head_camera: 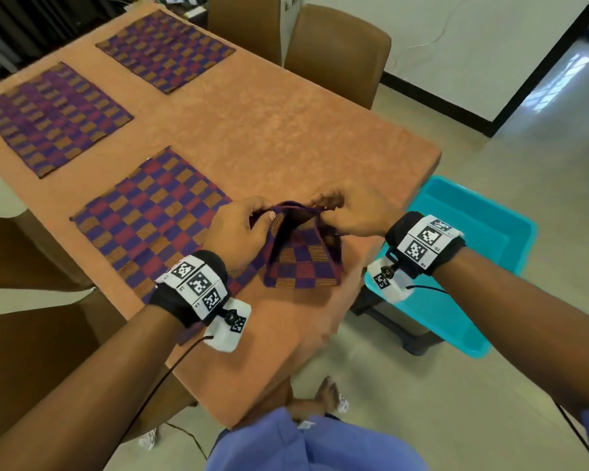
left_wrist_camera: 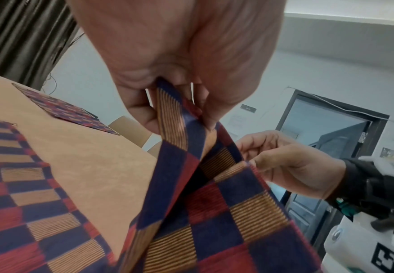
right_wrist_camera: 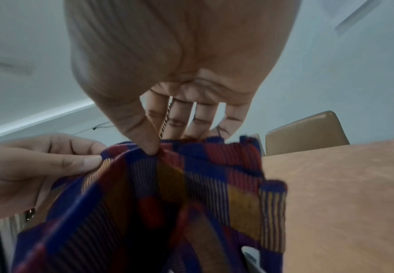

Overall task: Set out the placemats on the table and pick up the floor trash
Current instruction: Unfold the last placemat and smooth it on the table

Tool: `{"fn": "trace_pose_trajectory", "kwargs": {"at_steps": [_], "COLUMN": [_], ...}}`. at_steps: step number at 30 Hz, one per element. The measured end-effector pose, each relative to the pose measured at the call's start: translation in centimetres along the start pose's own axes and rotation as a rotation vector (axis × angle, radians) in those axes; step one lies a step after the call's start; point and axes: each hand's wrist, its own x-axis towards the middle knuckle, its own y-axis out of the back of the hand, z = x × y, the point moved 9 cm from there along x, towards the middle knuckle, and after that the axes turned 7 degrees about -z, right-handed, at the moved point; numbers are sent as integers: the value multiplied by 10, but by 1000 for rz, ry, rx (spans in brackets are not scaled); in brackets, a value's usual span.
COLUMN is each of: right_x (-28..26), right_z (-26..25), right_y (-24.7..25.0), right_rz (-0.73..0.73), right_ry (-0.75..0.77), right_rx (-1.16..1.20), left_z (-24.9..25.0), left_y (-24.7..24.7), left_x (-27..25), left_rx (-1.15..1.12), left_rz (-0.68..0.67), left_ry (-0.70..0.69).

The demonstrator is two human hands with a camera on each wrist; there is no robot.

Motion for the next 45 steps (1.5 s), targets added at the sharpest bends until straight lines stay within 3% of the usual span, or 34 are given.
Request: {"fn": "trace_pose_trajectory", "kwargs": {"at_steps": [5,11,18,24,30,33,37,39,42,45], "right_x": [-1,17,76,153,203,224,252,274,301,311], "right_z": [5,9,20,0,-30,-43,-40,-17,26,56], "right_y": [7,32,103,176,254,242,157,100,12,-44], "right_rz": [-20,174,277,436,699,645,446,274,-54,-283], "right_ry": [34,60,-8,10,41,115,341,332,203,164], "right_rx": [-100,-185,-264,-331,-182,-216,-296,-307,-325,-407], "left_z": [24,36,-3,-18,-24,-42,-115,-162,-235,-258], "left_y": [0,9,50,100,182,195,178,150,92,42], "left_x": [20,51,128,236,324,336,338,337,321,297], "left_rx": [36,38,285,357,223,209,278,364,485,422], "left_rz": [-45,-81,-72,14,306,375,331,209,-52,-154], "left_ry": [-67,-124,-68,-87,-160,-156,-50,34,276,318]}}
